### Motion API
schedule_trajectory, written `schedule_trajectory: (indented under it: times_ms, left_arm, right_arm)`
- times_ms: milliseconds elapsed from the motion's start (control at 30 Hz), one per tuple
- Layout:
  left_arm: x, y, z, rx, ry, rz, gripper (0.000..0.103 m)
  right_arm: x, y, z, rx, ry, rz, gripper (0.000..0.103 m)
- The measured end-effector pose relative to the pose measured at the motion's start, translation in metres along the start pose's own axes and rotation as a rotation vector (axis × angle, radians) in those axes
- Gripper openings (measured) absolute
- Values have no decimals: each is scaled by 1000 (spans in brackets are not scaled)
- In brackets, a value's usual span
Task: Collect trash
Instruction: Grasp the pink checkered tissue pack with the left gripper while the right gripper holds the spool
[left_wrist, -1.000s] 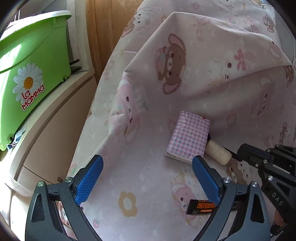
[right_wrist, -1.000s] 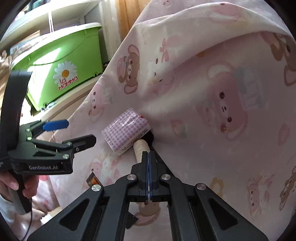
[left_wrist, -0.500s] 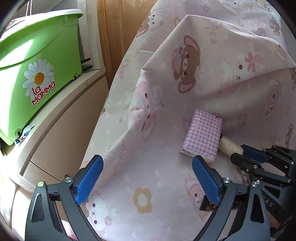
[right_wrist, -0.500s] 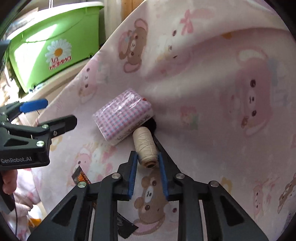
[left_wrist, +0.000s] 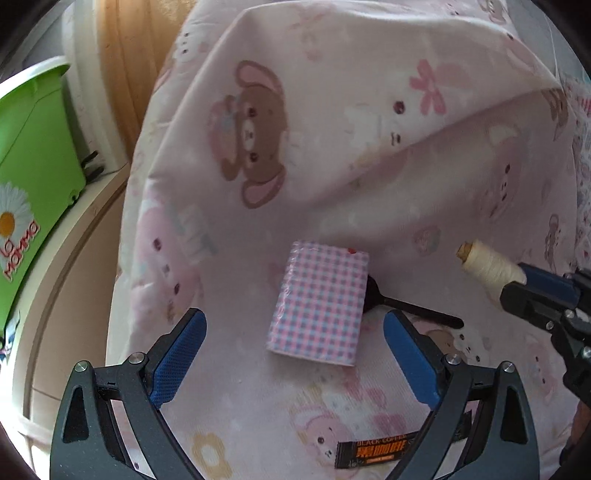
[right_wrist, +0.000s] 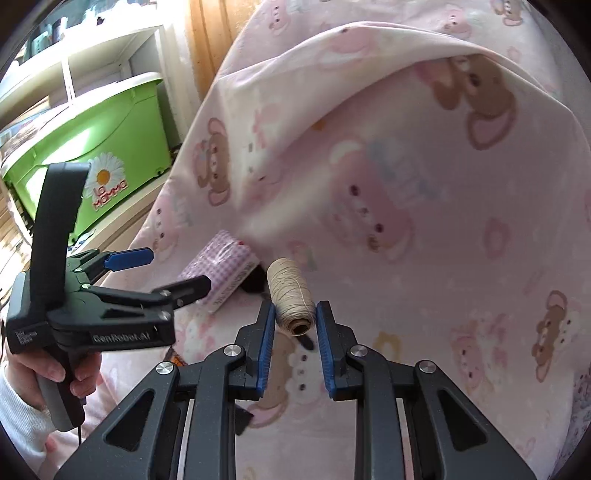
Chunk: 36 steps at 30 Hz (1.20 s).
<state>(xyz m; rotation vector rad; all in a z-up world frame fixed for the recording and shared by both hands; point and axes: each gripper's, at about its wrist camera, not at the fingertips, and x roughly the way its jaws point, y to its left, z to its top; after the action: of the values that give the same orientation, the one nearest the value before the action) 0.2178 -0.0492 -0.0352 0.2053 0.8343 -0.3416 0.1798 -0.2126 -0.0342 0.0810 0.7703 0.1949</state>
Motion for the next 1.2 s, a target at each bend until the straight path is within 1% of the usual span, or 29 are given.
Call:
schedule_trajectory:
  times_ms: [67,133,167,200,267,300,333,367,400,600,867,900,1000,1067,1133,1200]
  left_arm:
    - [10,-5,2,24,22,-9,96]
    - [14,-8,3,33,21,7,94]
    - [15,-9,4,42,20,3,94]
    - [15,-10,4,48,19,-2,93]
    - [18,-9,4,50,18,-8,88]
    - [20,-8,3,48,22,-14,81]
    - [23,-7,2,43,32,-22,67]
    - [26,-5,1,32,43,-28,58]
    - [27,-2,0,17,51,-38,53]
    - [10,6,-8,-20,3,-33,52]
    - [-35,27,-28,-114,-68,-51,52]
    - [-40,29,-32,-120,-75,-46,52]
    - [-64,31,-47,-133,-120,18,52]
    - [-81,27,-55,-145,-147,20,52]
    - [-88,26,-62,-135,-169,23,52]
    - [-98,20,-70,-118,-175,42,52]
  right_arm:
    - [2,-8,1,21,8,-16,24]
    - [2,-17,0,41,11,-24,24]
    - [7,-14,1,47,12,-24,24]
    - [8,-14,2,48,13,-23,24]
    - [8,-11,2,37,9,-23,24]
    - [7,-6,1,29,5,-24,24]
    - [7,-3,1,18,2,-24,24]
    - [8,2,-1,8,0,-25,24]
    - [8,4,-2,-1,-2,-27,24]
    - [5,10,-3,-24,-15,-26,24]
    - [-14,4,-8,3,-57,-31,24]
    - [-17,3,-8,6,-61,-31,24]
    - [-25,6,-10,8,-76,-23,24]
    - [-32,11,-13,-6,-91,-28,24]
    - [-40,18,-17,-25,-109,-33,24]
    - [-47,23,-23,-28,-115,-19,24]
